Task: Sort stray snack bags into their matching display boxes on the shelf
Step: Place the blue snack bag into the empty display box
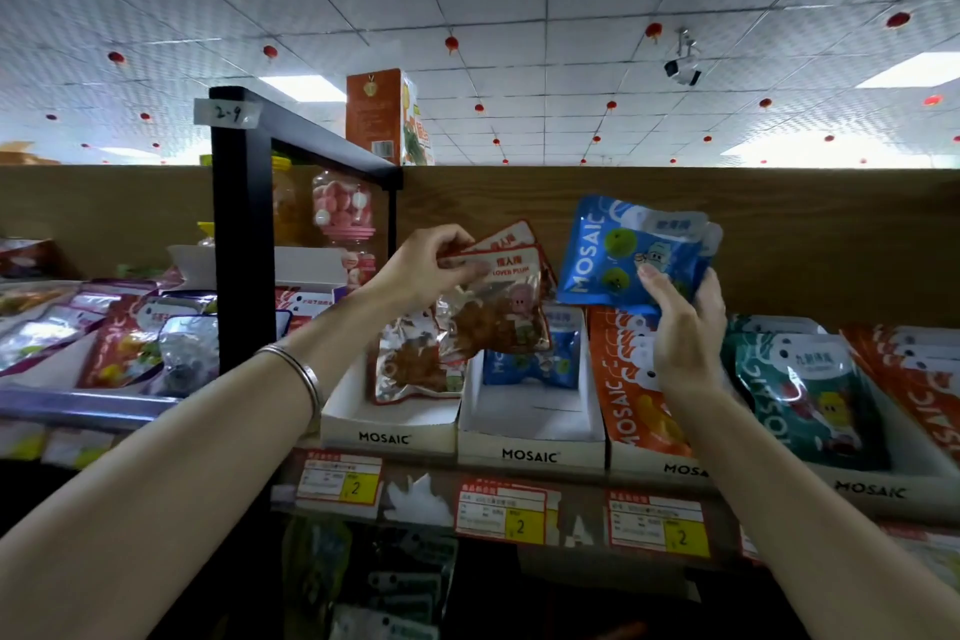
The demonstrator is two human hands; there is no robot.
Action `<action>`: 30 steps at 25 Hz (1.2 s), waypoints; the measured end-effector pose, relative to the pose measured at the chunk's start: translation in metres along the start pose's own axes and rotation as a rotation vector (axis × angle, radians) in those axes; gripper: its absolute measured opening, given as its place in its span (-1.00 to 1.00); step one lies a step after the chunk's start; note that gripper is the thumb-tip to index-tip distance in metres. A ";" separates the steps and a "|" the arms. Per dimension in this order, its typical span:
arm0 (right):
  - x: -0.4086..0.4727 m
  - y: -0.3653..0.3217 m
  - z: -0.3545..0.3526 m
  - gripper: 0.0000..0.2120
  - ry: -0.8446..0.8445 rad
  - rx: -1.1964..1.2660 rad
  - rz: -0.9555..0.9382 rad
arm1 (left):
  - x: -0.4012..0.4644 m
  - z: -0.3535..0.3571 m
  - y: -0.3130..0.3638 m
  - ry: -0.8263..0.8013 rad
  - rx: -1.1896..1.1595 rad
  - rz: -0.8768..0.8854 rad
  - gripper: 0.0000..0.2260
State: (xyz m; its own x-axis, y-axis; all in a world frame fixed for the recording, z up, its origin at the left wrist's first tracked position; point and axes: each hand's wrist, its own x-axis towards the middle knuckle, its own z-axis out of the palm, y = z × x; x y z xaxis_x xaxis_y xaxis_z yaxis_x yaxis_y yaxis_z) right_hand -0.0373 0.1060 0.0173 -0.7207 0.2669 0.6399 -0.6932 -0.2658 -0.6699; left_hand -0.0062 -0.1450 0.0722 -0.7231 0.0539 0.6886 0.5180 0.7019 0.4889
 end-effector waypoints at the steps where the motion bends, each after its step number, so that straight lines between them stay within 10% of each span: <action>1: 0.000 0.001 0.002 -0.67 -0.033 -0.029 0.022 | -0.003 -0.005 -0.002 0.011 0.009 0.007 -0.83; 18: -0.004 0.002 0.006 -0.63 -0.268 -0.156 0.131 | -0.045 -0.044 -0.022 0.159 0.347 0.016 -0.83; 30: -0.008 0.004 0.008 -0.63 -0.398 -0.206 0.198 | -0.052 -0.015 -0.041 -0.062 0.640 -0.167 -0.77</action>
State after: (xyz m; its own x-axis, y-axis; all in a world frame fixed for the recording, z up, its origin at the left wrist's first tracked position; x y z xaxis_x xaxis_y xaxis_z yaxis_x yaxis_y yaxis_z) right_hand -0.0346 0.0957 0.0119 -0.8137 -0.1561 0.5600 -0.5554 -0.0760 -0.8281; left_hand 0.0173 -0.1869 0.0245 -0.8047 -0.0652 0.5901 0.0364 0.9867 0.1586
